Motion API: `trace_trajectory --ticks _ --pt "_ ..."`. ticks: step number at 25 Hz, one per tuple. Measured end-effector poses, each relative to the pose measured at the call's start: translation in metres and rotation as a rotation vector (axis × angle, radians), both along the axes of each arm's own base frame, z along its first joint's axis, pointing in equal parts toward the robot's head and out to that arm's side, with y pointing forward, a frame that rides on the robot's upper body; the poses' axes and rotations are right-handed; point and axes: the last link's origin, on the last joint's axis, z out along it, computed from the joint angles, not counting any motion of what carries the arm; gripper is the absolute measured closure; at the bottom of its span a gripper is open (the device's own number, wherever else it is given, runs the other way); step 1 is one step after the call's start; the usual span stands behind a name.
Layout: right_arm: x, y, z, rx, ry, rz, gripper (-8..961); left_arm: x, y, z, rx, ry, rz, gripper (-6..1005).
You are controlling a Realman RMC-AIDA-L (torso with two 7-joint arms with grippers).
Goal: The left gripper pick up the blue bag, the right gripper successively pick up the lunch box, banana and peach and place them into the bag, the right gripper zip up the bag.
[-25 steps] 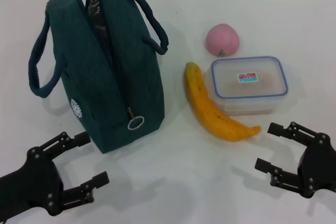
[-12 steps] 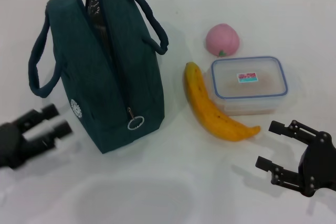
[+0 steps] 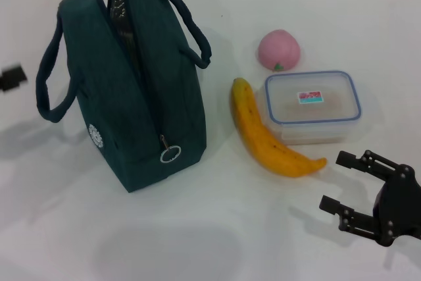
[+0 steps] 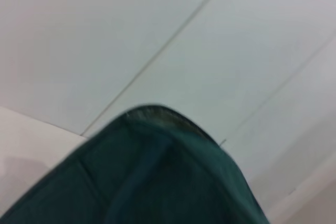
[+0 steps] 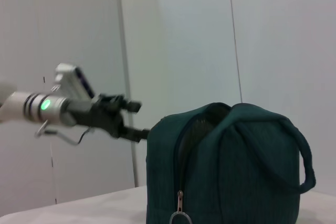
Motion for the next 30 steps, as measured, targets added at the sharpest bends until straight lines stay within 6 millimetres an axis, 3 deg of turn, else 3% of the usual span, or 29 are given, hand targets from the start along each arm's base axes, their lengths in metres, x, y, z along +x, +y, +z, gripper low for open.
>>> trace_trajectory --ticks 4,5,6,10,13,19,30 --pt "0.0 0.0 0.0 0.001 -0.003 -0.003 198 0.029 0.032 0.026 -0.075 0.082 0.056 155" --pt "0.001 0.0 0.0 0.001 -0.004 -0.004 198 0.046 0.046 0.033 -0.114 0.139 0.093 157" --pt "0.001 0.001 0.0 0.001 -0.004 -0.004 198 0.046 0.046 0.033 -0.114 0.139 0.093 159" --pt "0.0 0.002 0.001 0.009 0.0 -0.006 198 0.082 0.076 0.032 -0.232 0.244 0.119 167" --pt "0.0 0.002 0.001 0.01 0.003 -0.005 198 0.096 0.089 0.026 -0.285 0.294 0.128 173" --pt "0.0 0.002 0.001 0.011 0.003 -0.005 198 0.103 0.103 0.017 -0.309 0.361 0.161 184" --pt "0.0 0.002 0.001 0.011 0.003 -0.006 199 0.102 0.107 0.001 -0.347 0.394 0.176 206"
